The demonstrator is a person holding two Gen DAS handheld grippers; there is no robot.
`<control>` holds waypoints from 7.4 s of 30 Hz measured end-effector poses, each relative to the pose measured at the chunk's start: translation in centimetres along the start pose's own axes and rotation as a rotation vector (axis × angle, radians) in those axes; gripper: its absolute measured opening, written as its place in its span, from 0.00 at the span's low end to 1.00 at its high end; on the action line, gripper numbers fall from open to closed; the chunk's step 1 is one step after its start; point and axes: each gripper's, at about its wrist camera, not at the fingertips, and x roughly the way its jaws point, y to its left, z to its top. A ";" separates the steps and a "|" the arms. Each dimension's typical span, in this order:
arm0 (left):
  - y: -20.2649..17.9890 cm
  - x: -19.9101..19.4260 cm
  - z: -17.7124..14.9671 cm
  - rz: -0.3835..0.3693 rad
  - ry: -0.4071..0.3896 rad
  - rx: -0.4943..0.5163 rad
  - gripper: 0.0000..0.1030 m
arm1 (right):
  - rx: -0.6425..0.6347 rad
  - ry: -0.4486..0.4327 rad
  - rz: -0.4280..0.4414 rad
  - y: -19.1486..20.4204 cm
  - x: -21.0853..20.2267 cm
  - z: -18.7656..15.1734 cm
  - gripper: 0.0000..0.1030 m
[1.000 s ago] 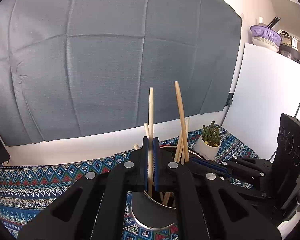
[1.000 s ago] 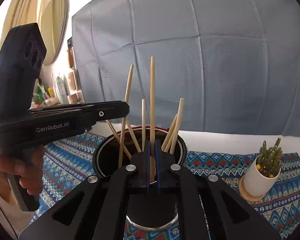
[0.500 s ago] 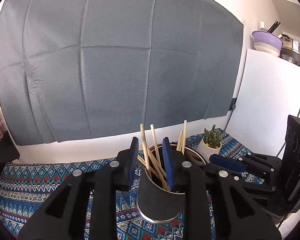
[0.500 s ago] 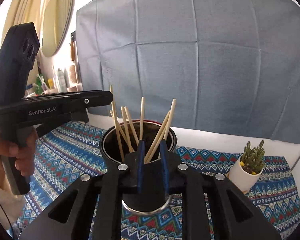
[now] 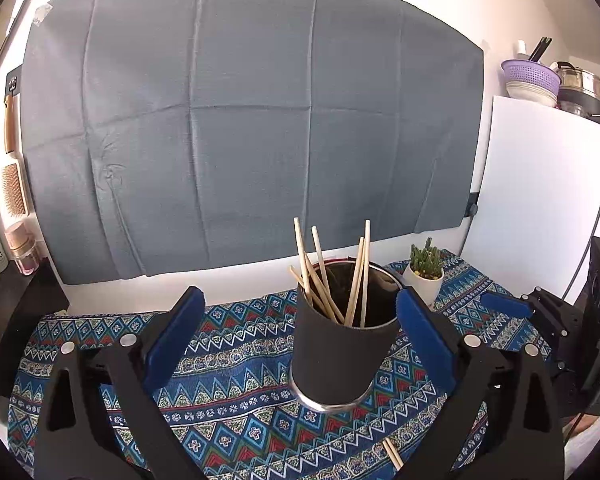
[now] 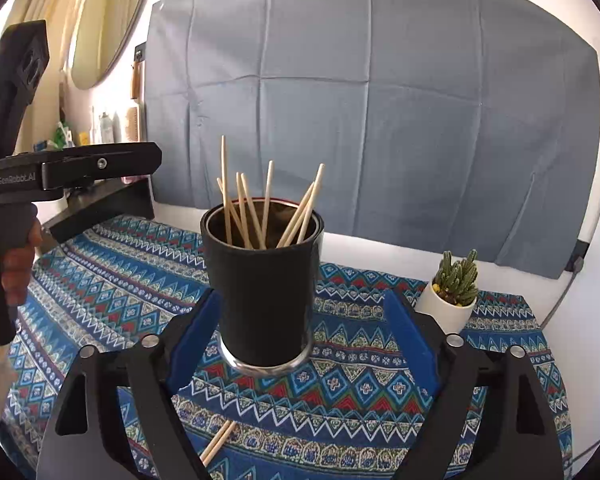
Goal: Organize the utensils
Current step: 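Move both open tools back down toward the last sticks on the cloth, then grasp one wooden stick with the left tool while the right tool grasps another, then lift both held sticks up above the black holder, then lower both sticks into the black holder and open both tools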
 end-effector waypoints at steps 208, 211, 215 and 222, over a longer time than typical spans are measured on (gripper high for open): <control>1.0 6.7 6.7 -0.411 -0.260 -0.143 0.05 | 0.388 -0.228 0.346 -5.0 6.8 7.8 0.05; 0.8 8.1 6.0 -0.375 -0.264 -0.118 0.05 | 0.404 -0.259 0.330 -5.1 8.0 6.8 0.05; 0.8 9.4 5.2 -0.351 -0.270 -0.111 0.05 | 0.419 -0.288 0.316 -4.8 9.6 6.7 0.05; 1.6 10.1 3.7 -0.341 -0.288 -0.150 0.05 | 0.431 -0.317 0.344 -4.4 10.7 7.3 0.05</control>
